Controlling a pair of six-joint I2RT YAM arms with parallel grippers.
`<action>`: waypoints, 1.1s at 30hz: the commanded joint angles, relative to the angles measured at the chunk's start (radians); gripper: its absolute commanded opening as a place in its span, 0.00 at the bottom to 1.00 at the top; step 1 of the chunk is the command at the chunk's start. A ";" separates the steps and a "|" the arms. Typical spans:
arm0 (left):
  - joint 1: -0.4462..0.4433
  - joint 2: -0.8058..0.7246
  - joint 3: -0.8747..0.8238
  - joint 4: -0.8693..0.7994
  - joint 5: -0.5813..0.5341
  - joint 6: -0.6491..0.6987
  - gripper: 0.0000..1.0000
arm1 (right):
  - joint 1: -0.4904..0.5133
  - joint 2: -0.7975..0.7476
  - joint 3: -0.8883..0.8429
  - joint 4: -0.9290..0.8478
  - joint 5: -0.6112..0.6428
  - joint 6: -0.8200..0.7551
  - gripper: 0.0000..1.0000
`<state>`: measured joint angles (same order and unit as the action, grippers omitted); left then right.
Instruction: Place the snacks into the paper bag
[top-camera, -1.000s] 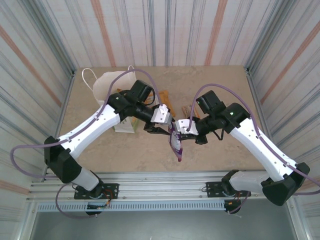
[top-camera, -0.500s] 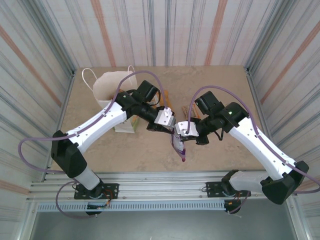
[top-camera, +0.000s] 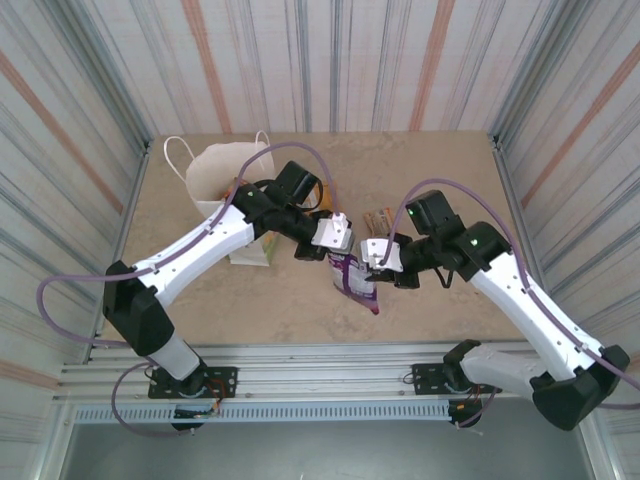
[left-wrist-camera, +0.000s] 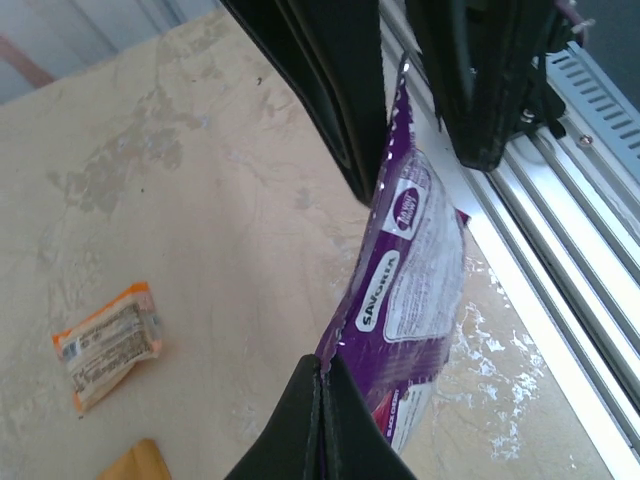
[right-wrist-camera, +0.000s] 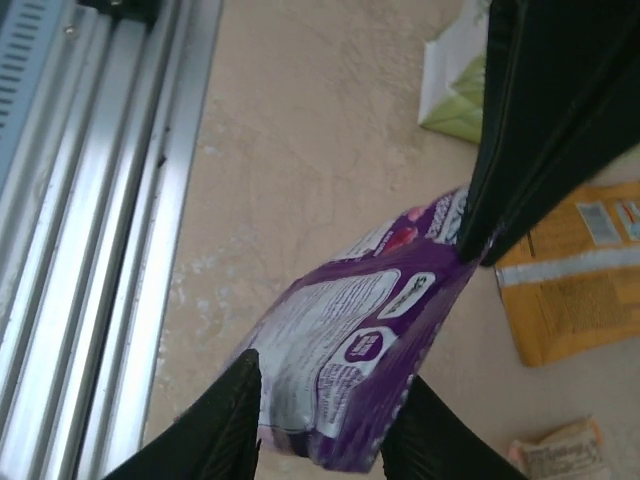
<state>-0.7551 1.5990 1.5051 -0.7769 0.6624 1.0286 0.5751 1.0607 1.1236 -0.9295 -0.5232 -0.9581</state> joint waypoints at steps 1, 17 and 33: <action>-0.008 -0.053 -0.003 0.069 -0.021 -0.155 0.00 | -0.035 -0.064 -0.089 0.158 -0.019 0.177 0.43; -0.008 -0.114 -0.024 0.188 0.069 -0.315 0.00 | -0.149 -0.225 -0.421 0.572 -0.191 0.573 0.73; -0.006 -0.163 -0.004 0.125 -0.015 -0.321 0.00 | -0.242 -0.232 -0.446 0.515 -0.288 0.539 0.51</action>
<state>-0.7551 1.4822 1.4788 -0.6437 0.6502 0.7280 0.3378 0.8326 0.6811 -0.3904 -0.7696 -0.4084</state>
